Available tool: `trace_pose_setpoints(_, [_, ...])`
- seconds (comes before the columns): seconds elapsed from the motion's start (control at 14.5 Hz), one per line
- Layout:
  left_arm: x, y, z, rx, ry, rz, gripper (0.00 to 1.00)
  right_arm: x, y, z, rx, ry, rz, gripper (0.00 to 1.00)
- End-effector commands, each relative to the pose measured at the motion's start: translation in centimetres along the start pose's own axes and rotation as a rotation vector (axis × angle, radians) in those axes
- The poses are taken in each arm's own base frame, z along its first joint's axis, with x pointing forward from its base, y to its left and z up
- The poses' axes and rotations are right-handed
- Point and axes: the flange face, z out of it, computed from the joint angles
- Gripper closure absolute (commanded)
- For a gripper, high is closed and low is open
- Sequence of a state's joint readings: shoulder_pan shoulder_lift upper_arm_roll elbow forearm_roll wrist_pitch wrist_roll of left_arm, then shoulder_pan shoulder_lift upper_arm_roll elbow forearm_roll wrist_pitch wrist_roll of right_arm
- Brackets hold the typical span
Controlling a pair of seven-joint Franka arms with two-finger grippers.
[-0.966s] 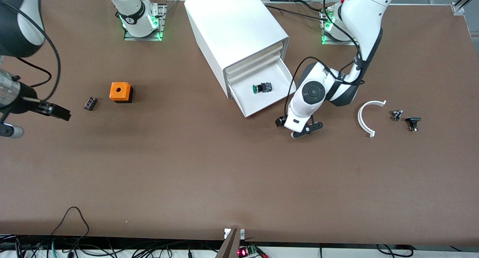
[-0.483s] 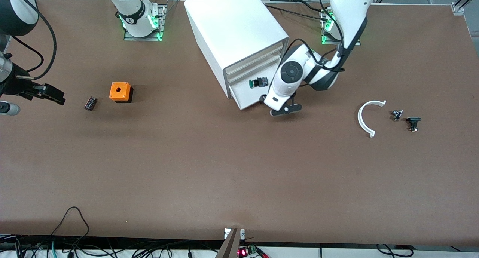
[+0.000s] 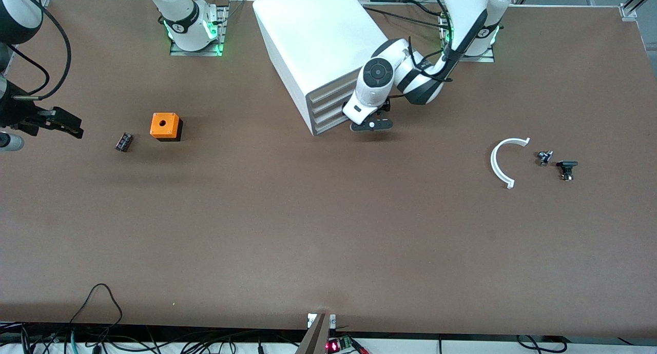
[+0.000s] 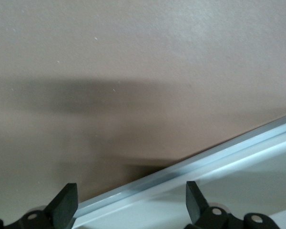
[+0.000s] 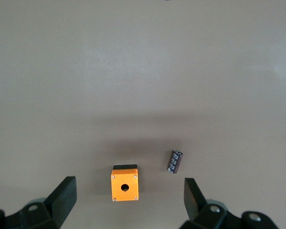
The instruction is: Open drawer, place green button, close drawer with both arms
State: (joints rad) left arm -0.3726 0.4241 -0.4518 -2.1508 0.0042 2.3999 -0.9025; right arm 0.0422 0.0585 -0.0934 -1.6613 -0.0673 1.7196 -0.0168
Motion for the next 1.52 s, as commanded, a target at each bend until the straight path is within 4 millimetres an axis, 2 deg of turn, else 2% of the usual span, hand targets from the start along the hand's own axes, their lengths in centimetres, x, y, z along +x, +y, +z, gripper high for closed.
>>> trace_pose_setpoints(0.0, [-2.6, 0.2, -0.9, 0.014, -0.009, 0.039, 0.0, -3.3, 0.4, 0.1, 0.031, 0.003, -0.008, 0.0])
trace_pose_setpoints(0.07, [-1.8, 0.0, -1.7, 0.003, 0.002, 0.027, 0.0, -4.2, 0.6, 0.2, 0.033, 0.015, -0.005, 0.0])
trace_pose_setpoints(0.14, [0.8, -1.5, -3.9, -0.027, 0.035, -0.022, 0.0, -4.6, 0.7, 0.4, 0.036, 0.023, -0.002, 0.0])
trace_pose_setpoints(0.21, [4.3, -3.8, -6.6, -0.071, 0.077, -0.095, 0.0, -4.6, 0.7, 0.4, 0.036, 0.018, -0.002, 0.0])
trace_pose_setpoints(0.34, [9.8, -7.2, -13.1, -0.153, 0.171, -0.203, 0.0, -4.7, 0.7, 0.3, 0.036, 0.014, -0.002, 0.0])
trace_pose_setpoints(0.48, [13.1, -10.9, -19.9, -0.2, 0.271, -0.288, 0.0, -4.6, 0.7, 0.2, 0.033, 0.012, -0.003, 0.0])
trace_pose_setpoints(0.55, [13.4, -12.7, -22.6, -0.181, 0.291, -0.292, 0.0, -4.5, 0.9, 0.2, 0.032, 0.012, 0.0, 0.0])
trace_pose_setpoints(0.69, [11.7, -14.2, -27.9, -0.121, 0.325, -0.149, 0.0, -4.0, 1.0, 0.1, 0.031, 0.012, 0.004, 0.0])
trace_pose_setpoints(0.9, [9.7, -20.1, -35.9, -0.039, 0.344, -0.001, 0.0, -4.1, 0.8, 0.0, 0.029, 0.012, -0.013, 0.0])
trace_pose_setpoints(1.03, [9.4, -24.6, -39.9, -0.004, 0.317, 0.073, 0.0, -4.1, 0.8, 0.0, 0.029, 0.009, -0.015, 0.0])
trace_pose_setpoints(1.17, [9.6, -29.2, -42.5, 0.014, 0.276, 0.115, 0.0, -4.0, 0.8, -0.1, 0.029, 0.012, -0.007, 0.0])
trace_pose_setpoints(1.24, [9.7, -31.0, -43.0, 0.019, 0.256, 0.131, 0.0, -3.9, 0.7, -0.3, 0.029, 0.017, -0.007, 0.0])
trace_pose_setpoints(1.45, [9.7, -34.2, -43.5, 0.027, 0.223, 0.173, 0.0, -3.9, 0.7, -0.4, 0.03, 0.017, -0.006, 0.0])
